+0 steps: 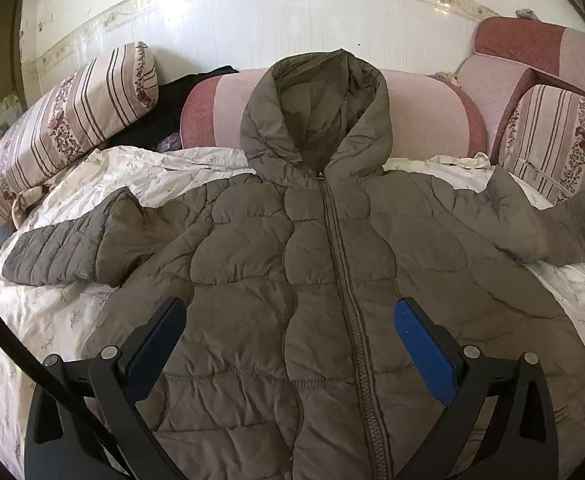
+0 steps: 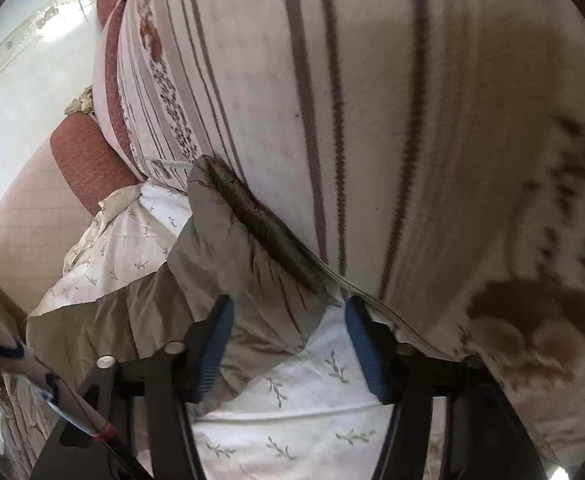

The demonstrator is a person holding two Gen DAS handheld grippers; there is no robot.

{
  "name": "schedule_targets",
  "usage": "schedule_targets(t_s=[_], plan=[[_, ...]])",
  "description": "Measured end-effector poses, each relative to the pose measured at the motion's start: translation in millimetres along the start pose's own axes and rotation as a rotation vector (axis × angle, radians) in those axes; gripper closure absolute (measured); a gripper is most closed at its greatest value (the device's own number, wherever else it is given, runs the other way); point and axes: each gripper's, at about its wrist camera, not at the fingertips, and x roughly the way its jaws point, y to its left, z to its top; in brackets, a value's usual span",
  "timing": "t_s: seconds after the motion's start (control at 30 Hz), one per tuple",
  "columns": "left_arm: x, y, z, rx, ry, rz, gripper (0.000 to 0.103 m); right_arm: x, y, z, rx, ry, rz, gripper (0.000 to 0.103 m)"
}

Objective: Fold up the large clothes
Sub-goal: 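Reach the right tool to the jacket sleeve cuff and close on it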

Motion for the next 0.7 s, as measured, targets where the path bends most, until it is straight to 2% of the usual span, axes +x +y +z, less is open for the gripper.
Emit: schedule_targets(t_s=[0.17,0.47,0.7], plan=[[4.1,-1.5,-0.1,0.008,0.008,0.01,0.0,7.6,7.2,3.9,-0.058,-0.006,-0.045,0.082],[4.5,0.9,0.6,0.001,0.009,0.021,0.0,-53.5,22.2,11.1,-0.082,-0.096,0.015,0.089],[-1.8,13.7,3.6,-0.039,0.005,0.035,0.0,-138.5,59.0,23.0,-0.124,-0.183,0.091,0.09]])
